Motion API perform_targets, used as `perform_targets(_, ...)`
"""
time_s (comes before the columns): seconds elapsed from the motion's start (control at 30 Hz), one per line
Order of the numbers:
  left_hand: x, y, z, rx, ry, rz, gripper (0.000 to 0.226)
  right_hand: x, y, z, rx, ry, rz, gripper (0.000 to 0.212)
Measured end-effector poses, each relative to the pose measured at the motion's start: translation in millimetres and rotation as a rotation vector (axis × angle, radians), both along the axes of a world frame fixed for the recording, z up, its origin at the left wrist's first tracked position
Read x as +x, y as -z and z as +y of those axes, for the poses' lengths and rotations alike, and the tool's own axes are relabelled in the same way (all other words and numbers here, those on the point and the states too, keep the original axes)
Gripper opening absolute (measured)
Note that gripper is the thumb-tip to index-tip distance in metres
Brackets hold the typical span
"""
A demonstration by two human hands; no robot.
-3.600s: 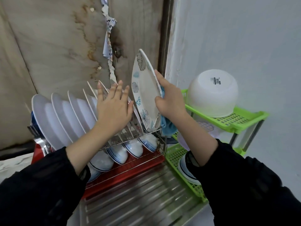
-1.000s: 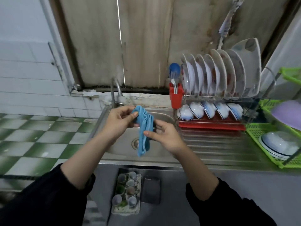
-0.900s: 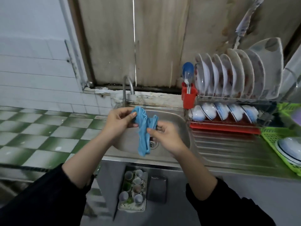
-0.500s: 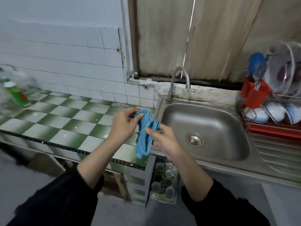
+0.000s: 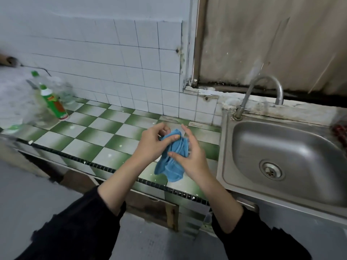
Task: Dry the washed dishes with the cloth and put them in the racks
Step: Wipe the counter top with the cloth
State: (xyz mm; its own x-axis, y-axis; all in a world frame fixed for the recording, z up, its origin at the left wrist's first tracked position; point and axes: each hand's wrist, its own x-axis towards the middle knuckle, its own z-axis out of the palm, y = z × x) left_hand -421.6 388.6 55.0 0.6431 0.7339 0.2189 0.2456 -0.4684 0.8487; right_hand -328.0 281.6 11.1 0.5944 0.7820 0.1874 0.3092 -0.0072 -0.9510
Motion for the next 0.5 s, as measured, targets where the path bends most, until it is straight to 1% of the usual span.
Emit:
perform_targets(0.07,0,3,11,-0.028,0.017,0.020,0.024,3,1,10,0.008,0.011,-0.023,0.082)
perform_targets(0.2,1,4,32,-0.146,0.120,0.081,0.024,17,-4,27,-0.037,0.007,0.105,0.059)
perform_targets(0.27,2,2,41,-0.231,0.162,0.054,0.022,24,-4,36,-0.030,0.045,0.094,0.053)
perform_targets(0.33,5,-1,51,-0.224,0.145,0.068,0.020,32,-4,47,-0.003,0.077,0.003,0.049)
perform_targets(0.43,12,-1,69,-0.125,0.100,0.140,0.023,47,-5,62,0.025,0.075,-0.188,0.047)
perform_targets(0.5,19,-2,81,-0.082,0.100,0.172,0.026,60,-7,73,0.038,0.061,-0.257,0.041)
